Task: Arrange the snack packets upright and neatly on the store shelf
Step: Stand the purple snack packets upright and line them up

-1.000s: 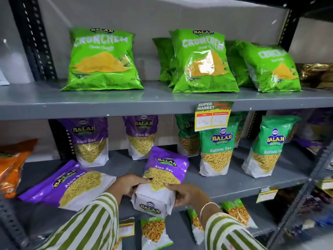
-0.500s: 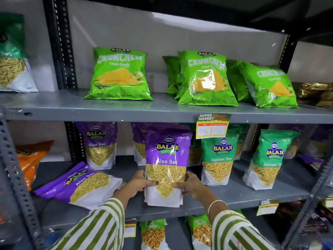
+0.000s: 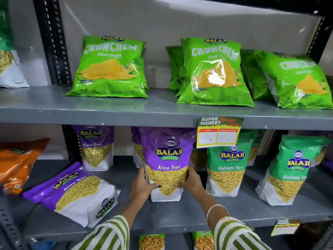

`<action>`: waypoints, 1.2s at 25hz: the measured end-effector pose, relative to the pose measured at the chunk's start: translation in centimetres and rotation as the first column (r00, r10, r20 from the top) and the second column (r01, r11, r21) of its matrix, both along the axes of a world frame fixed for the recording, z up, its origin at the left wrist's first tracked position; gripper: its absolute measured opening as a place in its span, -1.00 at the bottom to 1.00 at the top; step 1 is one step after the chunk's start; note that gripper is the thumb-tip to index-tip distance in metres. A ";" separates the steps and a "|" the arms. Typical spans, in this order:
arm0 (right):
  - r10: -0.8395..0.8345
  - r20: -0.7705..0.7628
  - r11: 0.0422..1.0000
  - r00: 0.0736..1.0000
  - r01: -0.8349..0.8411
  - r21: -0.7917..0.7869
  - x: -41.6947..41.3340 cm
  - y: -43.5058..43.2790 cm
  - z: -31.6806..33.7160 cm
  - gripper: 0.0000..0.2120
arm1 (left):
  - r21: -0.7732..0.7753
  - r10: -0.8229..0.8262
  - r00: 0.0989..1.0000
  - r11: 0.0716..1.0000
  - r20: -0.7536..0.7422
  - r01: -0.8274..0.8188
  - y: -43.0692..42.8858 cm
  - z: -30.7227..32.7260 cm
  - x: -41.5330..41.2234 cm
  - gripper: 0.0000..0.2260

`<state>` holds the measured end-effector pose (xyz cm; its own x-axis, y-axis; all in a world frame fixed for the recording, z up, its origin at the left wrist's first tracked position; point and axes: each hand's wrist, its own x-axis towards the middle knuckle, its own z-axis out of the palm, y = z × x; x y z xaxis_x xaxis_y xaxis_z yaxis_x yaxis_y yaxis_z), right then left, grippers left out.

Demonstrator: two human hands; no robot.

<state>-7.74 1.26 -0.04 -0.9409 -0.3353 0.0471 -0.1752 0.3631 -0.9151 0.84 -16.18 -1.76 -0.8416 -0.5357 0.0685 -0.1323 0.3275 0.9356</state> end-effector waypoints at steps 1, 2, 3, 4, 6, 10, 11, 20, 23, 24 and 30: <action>0.003 -0.005 1.000 1.000 -0.003 0.014 -0.6 -0.3 -0.4 -0.20 | 0.011 0.007 1.000 1.000 -0.003 -0.007 -0.3 -0.8 -0.5 -0.49; 0.005 -0.011 0.999 1.000 -0.005 0.034 -1.0 -0.5 -0.8 -0.20 | 0.020 0.022 1.000 1.000 -0.013 -0.022 -0.6 -1.7 -1.1 -0.48; 0.010 -0.009 0.998 1.000 -0.010 0.056 -1.5 -0.8 -1.3 -0.20 | 0.012 0.044 0.999 0.999 -0.006 -0.044 -0.8 -2.5 -1.5 -0.47; 0.016 -0.009 0.997 1.000 -0.015 0.074 -1.6 -1.0 -1.5 -0.20 | 0.001 0.064 0.998 0.998 -0.007 -0.064 -0.8 -2.7 -1.6 -0.46; 0.017 -0.002 0.996 1.000 -0.017 0.087 -1.8 -1.2 -2.1 -0.20 | -0.018 0.097 0.995 0.995 0.003 -0.097 -0.4 -2.8 -1.4 -0.45; 0.072 0.025 0.994 0.997 -0.074 0.078 -2.3 -1.0 -3.0 -0.14 | -0.079 0.095 0.994 0.993 0.051 -0.091 0.4 -2.0 -1.1 -0.45; 0.103 0.066 0.988 0.992 -0.110 0.111 -2.2 -1.0 -2.7 -0.13 | -0.095 0.089 0.993 0.992 0.079 -0.082 0.6 -1.5 -0.8 -0.42; 0.200 0.712 0.647 0.673 -0.637 0.420 1.1 -3.9 1.9 -0.70 | -0.362 0.311 0.950 0.889 0.027 -0.281 -2.4 3.7 6.5 -0.55; 0.263 0.660 0.731 0.704 -0.592 0.340 3.1 -8.8 2.6 -0.70 | -0.257 0.623 0.778 0.767 0.079 -0.588 -6.0 5.3 9.8 -0.48; 0.280 0.653 0.760 0.704 -0.578 0.297 3.9 -10.4 2.8 -0.70 | -0.175 0.701 0.698 0.712 0.146 -0.680 -8.0 4.8 10.7 -0.37; 0.257 0.363 0.900 0.896 -0.358 0.248 6.1 -19.8 0.5 -0.62 | 0.681 0.307 0.876 0.551 0.372 -0.482 -18.4 -3.0 11.7 -0.59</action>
